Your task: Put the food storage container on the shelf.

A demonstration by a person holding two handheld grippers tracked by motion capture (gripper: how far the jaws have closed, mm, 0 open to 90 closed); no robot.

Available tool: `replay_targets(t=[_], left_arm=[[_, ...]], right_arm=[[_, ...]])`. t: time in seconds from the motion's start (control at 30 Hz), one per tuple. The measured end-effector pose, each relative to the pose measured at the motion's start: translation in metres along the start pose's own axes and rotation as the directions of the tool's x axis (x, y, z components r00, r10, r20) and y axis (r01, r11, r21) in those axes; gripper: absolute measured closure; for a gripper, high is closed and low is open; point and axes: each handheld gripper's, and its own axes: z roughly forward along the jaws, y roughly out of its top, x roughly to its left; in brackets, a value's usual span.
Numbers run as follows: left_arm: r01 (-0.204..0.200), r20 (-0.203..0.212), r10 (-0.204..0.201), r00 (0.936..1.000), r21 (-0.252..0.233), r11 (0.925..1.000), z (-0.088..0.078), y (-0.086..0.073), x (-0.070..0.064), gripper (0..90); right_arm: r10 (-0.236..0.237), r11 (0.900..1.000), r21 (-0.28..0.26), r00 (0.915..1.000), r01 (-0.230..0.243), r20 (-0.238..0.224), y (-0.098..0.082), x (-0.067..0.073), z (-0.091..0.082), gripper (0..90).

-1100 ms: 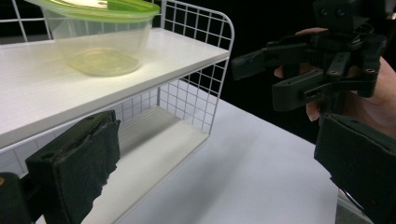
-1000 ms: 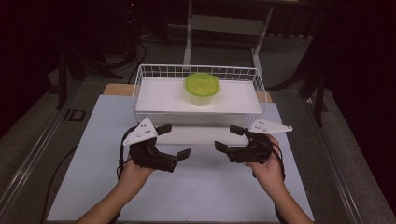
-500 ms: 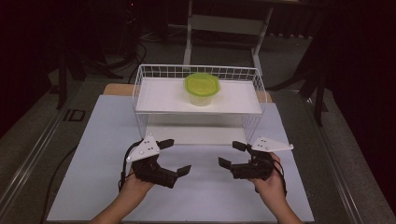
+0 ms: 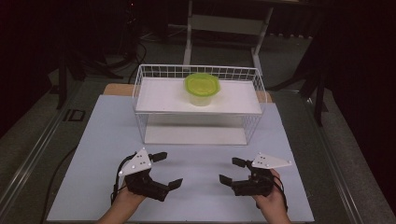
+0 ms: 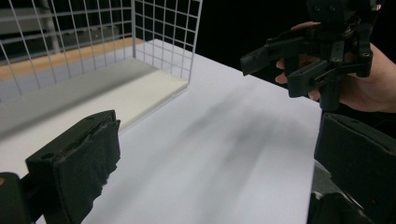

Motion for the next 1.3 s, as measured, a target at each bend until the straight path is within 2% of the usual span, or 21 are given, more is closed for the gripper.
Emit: replay_targets(t=[0.13, 0.23, 0.3, 0.43, 0.5, 0.57, 0.73, 0.87, 0.93, 1.03, 1.13, 1.3], left_arm=[[0.013, -0.002, -0.013, 0.9999, 0.019, 0.9997, 0.0, -0.01, 0.0, 1.0], [-0.003, 0.003, 0.003, 1.0, 0.023, 0.9997, 0.002, -0.016, -0.002, 1.0], [-0.001, 0.01, 0.001, 0.9999, 0.027, 0.9996, 0.004, -0.019, -0.003, 0.9], [-0.006, 0.022, 0.006, 0.9997, 0.022, 0.9997, 0.005, -0.025, -0.002, 1.0], [-0.004, 0.016, 0.004, 0.9999, 0.013, 0.9999, 0.005, -0.027, 0.0, 1.0], [-0.003, 0.012, 0.003, 0.9999, 0.007, 1.0, 0.004, -0.029, 0.001, 0.9], [-0.006, 0.002, 0.006, 1.0, 0.019, 0.9998, 0.005, -0.034, 0.004, 1.0], [-0.04, -0.008, 0.04, 0.9992, 0.022, 0.999, 0.003, -0.036, 0.004, 1.0], [-0.045, -0.012, 0.045, 0.9989, 0.017, 0.9989, 0.003, -0.037, 0.005, 0.9], [-0.052, -0.017, 0.052, 0.9985, 0.018, 0.9985, 0.003, -0.039, 0.005, 0.9], [-0.045, -0.017, 0.045, 0.9988, -0.003, 0.999, 0.002, -0.04, 0.006, 1.0], [-0.04, 0.005, 0.04, 0.9992, -0.043, 0.9983, -0.001, -0.04, 0.007, 1.0]], right_arm=[[-0.004, 1.0, 0.011, 1.0, 0.005, -0.005, -0.011, 0.004, -0.003, 14.6], [-0.02, 1.0, 0.007, 0.9998, 0.02, -0.001, -0.018, 0.005, -0.005, 14.6], [-0.036, 0.999, 0.002, 0.9993, 0.036, 0.005, -0.02, 0.003, -0.005, 14.5], [-0.031, 1.0, -0.007, 0.9995, 0.031, -0.004, -0.026, -0.003, -0.008, 14.5], [-0.035, 0.999, 0.005, 0.9993, 0.035, -0.011, -0.028, -0.004, -0.009, 14.5], [-0.056, 0.998, 0.012, 0.9984, 0.056, 0.004, -0.03, -0.006, -0.01, 14.5], [-0.082, 0.997, 0.012, 0.9966, 0.082, 0.006, -0.034, -0.01, -0.012, 14.4], [-0.088, 0.996, 0.003, 0.9961, 0.088, 0.006, -0.036, -0.016, -0.014, 14.5], [-0.088, 0.996, 0.0, 0.996, 0.088, 0.01, -0.036, -0.02, -0.015, 14.4], [-0.065, 0.998, -0.013, 0.9978, 0.065, 0.01, -0.037, -0.023, -0.015, 14.4], [-0.046, 0.998, -0.035, 0.9989, 0.046, 0.011, -0.037, -0.023, -0.014, 14.3], [-0.079, 0.996, -0.046, 0.9968, 0.079, 0.007, -0.037, -0.021, -0.013, 14.4]])
